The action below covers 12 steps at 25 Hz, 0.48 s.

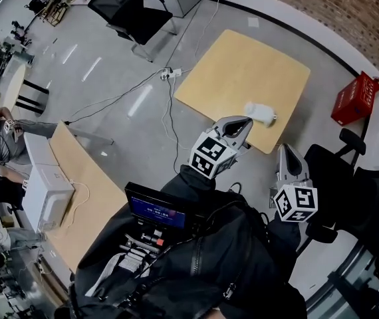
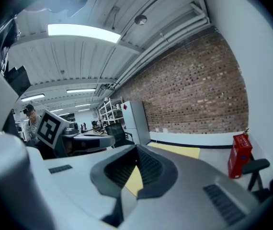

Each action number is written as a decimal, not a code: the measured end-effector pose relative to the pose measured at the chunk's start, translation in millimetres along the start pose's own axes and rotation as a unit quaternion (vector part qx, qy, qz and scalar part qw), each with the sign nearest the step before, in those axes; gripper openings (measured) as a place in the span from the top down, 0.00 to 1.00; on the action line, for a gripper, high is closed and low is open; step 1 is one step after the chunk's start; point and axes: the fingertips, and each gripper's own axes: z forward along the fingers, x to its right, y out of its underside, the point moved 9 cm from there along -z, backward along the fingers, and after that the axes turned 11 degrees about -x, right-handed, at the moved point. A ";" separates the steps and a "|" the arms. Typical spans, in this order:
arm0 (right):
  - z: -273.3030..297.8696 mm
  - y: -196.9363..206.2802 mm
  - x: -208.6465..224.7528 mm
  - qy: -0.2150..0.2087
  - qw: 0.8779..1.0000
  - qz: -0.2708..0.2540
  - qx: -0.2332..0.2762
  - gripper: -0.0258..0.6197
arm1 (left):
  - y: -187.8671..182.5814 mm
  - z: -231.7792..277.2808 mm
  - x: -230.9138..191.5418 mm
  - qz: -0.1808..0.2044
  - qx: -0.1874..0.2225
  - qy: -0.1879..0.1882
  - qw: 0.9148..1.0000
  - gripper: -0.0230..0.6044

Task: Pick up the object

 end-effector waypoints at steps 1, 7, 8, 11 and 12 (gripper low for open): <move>0.5 1.1 1.6 0.000 1.000 0.002 -0.003 0.95 | 2.0 1.8 -0.2 -0.001 -0.004 0.000 1.000 0.96; 11.1 8.9 15.0 -0.004 1.000 0.015 -0.023 0.95 | 12.7 16.8 -2.5 -0.008 -0.025 0.000 1.000 0.96; 12.8 10.8 15.1 -0.005 0.999 0.017 -0.027 0.95 | 15.5 18.5 -3.0 -0.009 -0.030 0.001 0.999 0.96; 20.8 14.7 13.4 -0.003 0.999 0.019 -0.038 0.95 | 24.1 24.3 -8.8 -0.009 -0.044 0.005 0.999 0.96; 22.9 15.8 13.2 -0.001 0.999 0.022 -0.040 0.95 | 27.4 27.0 -10.8 -0.009 -0.048 0.007 0.999 0.96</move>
